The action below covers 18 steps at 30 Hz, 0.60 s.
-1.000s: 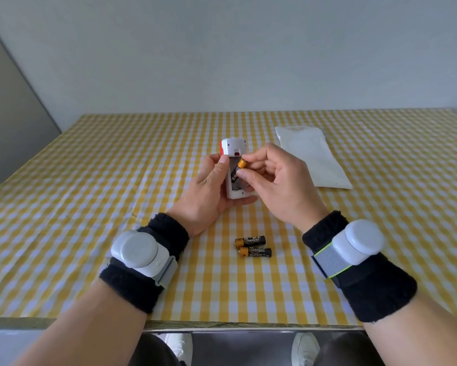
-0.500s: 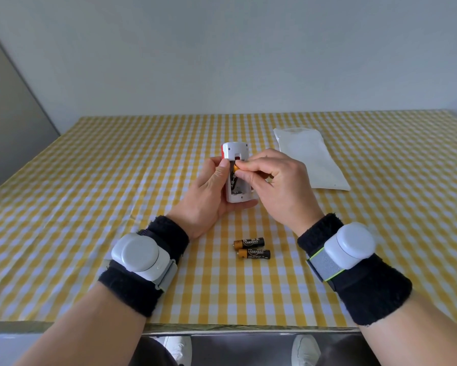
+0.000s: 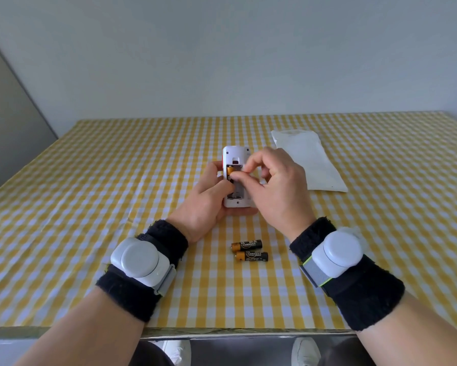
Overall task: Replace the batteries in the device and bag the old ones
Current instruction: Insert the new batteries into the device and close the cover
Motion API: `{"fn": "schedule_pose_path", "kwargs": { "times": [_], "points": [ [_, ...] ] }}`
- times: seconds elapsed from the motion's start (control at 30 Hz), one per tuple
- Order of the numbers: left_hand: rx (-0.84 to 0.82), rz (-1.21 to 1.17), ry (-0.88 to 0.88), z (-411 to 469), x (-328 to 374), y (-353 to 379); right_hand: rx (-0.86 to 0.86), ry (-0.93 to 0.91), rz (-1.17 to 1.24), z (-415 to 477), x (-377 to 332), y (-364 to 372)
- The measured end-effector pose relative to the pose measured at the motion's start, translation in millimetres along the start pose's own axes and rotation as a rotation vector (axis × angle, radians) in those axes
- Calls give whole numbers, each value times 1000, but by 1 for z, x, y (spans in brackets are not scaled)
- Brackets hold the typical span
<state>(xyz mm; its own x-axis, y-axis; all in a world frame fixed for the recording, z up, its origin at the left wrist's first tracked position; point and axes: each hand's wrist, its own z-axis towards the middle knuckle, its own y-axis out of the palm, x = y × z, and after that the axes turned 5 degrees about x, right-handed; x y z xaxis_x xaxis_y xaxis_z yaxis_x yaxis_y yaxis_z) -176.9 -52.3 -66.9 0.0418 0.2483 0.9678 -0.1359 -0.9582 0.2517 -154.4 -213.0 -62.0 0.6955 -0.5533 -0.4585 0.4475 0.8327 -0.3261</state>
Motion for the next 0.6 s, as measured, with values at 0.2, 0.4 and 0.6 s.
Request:
{"fn": "schedule_pose_path", "kwargs": {
  "times": [0.2, 0.4, 0.6],
  "points": [
    [82, 83, 22, 1, -3, 1, -59, 307, 101, 2, 0, 0],
    [92, 213, 50, 2, -3, 1, -164, 421, 198, 2, 1, 0],
    [76, 221, 50, 1, -2, 1, -182, 466, 247, 4, 4, -3]
  ]
}}
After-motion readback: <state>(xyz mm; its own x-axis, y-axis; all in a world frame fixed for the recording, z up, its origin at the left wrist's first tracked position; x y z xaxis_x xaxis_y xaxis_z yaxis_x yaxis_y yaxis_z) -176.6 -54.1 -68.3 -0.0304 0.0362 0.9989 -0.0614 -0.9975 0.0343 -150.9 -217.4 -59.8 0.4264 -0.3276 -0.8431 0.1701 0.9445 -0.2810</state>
